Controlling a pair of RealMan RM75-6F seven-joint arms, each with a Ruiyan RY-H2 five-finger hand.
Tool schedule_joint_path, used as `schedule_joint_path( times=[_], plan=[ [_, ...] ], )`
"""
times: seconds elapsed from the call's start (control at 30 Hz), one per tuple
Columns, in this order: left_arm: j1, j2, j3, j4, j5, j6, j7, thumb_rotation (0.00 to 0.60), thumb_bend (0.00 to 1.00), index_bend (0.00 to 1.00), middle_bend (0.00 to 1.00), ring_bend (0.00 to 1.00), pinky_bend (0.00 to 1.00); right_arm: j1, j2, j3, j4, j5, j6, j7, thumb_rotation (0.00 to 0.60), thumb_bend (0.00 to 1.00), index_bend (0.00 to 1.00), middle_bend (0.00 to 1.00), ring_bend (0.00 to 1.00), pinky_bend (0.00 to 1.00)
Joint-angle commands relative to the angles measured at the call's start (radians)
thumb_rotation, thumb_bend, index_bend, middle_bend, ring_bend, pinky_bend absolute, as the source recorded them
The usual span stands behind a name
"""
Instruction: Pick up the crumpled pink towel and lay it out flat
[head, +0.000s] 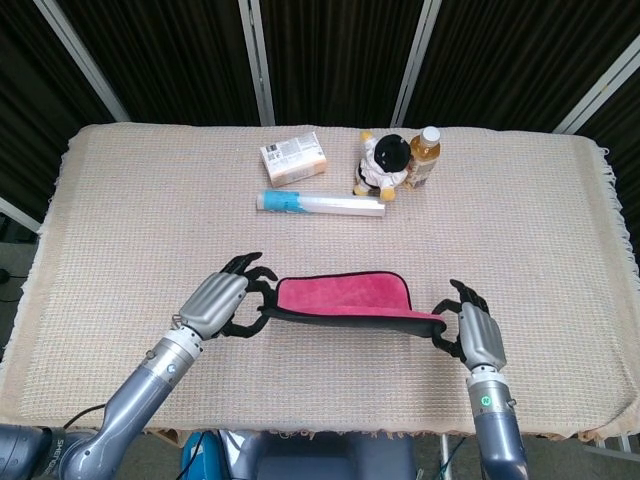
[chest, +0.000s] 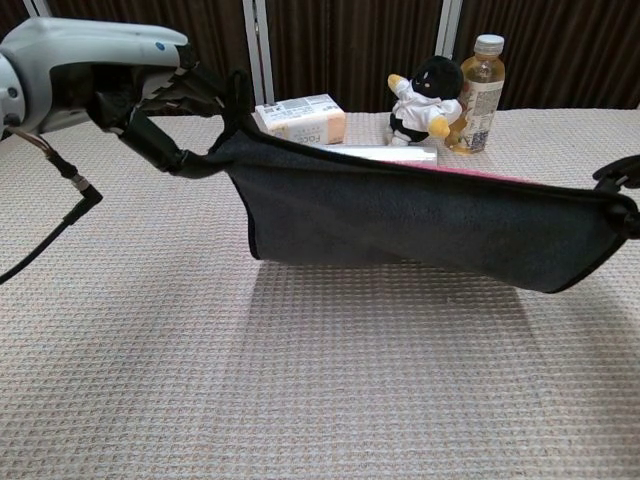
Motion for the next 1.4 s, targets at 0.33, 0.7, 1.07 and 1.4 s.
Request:
schedule_joint_path(
  times=[0.33,0.7,1.07,1.4],
  plan=[
    [0.076,-0.008,0.084,-0.01,0.115,-0.035,-0.024,0.6,0.55,0.61,0.24,0.02,0.06,-0.065,-0.042,-0.097,-0.014,-0.1,0.019,-0.031,0.6,0.62,0.57,0.11,0.0,0.0],
    [0.114,-0.067,0.114,0.026,0.136,-0.05,-0.026,0.6,0.55,0.61,0.24,0.02,0.06,-0.094,-0.076,-0.136,-0.004,-0.122,0.007,-0.076,0.6,0.62,0.57,0.11,0.0,0.0],
    [0.121,-0.15,0.116,0.078,0.109,-0.082,-0.017,0.6,0.55,0.61,0.24,0.02,0.06,-0.118,-0.107,-0.163,0.008,-0.139,0.003,-0.111,0.6,0.62,0.57,0.11,0.0,0.0],
    [0.127,-0.215,0.129,0.115,0.092,-0.121,-0.018,0.6,0.55,0.61,0.24,0.02,0.06,-0.152,-0.119,-0.19,0.012,-0.154,-0.003,-0.12,0.6,0.62,0.57,0.11,0.0,0.0]
  ],
)
